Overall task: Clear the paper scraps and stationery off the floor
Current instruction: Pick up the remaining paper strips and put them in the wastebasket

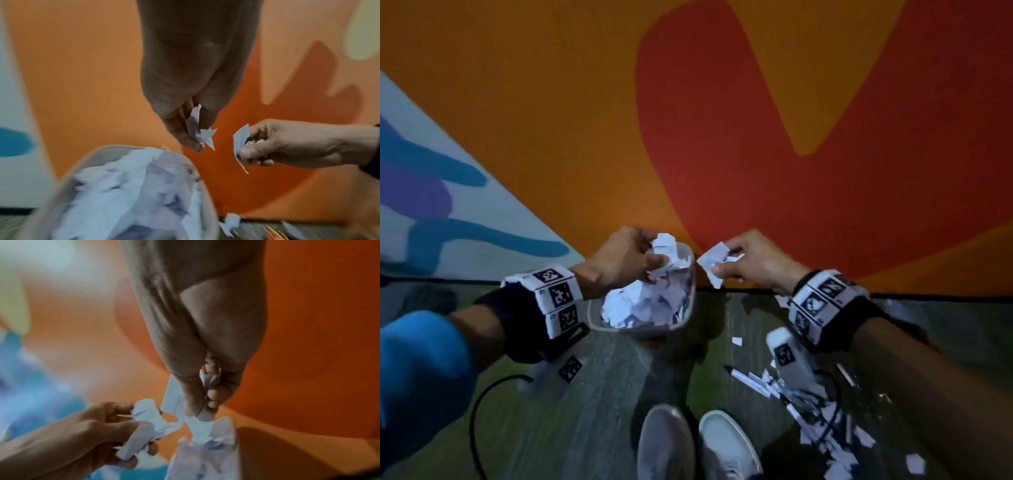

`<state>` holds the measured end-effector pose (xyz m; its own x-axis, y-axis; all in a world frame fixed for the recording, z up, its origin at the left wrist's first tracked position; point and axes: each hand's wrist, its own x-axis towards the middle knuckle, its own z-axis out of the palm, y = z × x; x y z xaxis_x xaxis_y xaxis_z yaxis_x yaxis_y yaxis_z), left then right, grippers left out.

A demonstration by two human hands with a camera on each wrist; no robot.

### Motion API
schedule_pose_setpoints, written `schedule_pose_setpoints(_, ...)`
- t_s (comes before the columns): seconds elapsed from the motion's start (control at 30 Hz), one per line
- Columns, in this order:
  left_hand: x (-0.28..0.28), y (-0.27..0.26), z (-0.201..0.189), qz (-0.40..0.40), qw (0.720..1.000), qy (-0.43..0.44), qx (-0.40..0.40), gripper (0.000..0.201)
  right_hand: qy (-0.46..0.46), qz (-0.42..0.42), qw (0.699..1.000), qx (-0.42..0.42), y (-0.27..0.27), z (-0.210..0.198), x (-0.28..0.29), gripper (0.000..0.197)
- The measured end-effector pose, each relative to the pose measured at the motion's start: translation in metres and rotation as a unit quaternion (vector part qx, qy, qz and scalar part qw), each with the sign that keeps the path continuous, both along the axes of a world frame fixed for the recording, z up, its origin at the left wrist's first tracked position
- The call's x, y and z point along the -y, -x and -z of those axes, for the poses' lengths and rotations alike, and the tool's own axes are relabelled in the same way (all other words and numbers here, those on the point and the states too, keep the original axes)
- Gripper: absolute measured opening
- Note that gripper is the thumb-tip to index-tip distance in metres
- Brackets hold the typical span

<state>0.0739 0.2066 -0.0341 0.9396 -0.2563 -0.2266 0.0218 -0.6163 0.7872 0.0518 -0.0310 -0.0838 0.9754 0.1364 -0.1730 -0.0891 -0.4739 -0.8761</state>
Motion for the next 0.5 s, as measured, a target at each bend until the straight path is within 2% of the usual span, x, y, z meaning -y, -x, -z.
schedule_pose_setpoints(0.03, -0.015, -0.003, -0.001, -0.009, 1.000, -0.014, 0.010, 0.008, 0.030, -0.031, 0.999, 0.006, -0.012, -0.007, -0.018, 0.021)
schedule_pose_setpoints(0.13, -0.049, -0.009, 0.010, -0.047, 0.997, -0.062, 0.014, 0.009, 0.132, -0.092, 0.987, -0.002, -0.039, -0.022, -0.067, 0.017)
schedule_pose_setpoints(0.2, -0.063, -0.014, 0.022, -0.049, 0.995, -0.085, -0.007, 0.030, 0.171, -0.120, 0.978, -0.016, -0.050, -0.023, -0.093, 0.023)
schedule_pose_setpoints(0.3, -0.074, -0.015, 0.039, -0.015, 0.989, -0.144, -0.014, 0.055, 0.210, -0.143, 0.966, -0.043, -0.057, -0.012, -0.116, 0.046)
schedule_pose_setpoints(0.4, -0.079, -0.008, 0.042, 0.021, 0.982, -0.173, 0.070, 0.061, 0.230, -0.155, 0.959, -0.054, -0.060, -0.004, -0.115, 0.079)
schedule_pose_setpoints(0.43, -0.079, -0.005, 0.044, 0.038, 0.979, -0.174, 0.104, 0.058, 0.219, -0.146, 0.964, -0.043, -0.058, -0.003, -0.112, 0.083)
schedule_pose_setpoints(0.5, -0.077, -0.002, 0.050, 0.082, 0.972, -0.174, 0.135, 0.050, 0.185, -0.137, 0.973, 0.001, -0.053, 0.000, -0.109, 0.074)
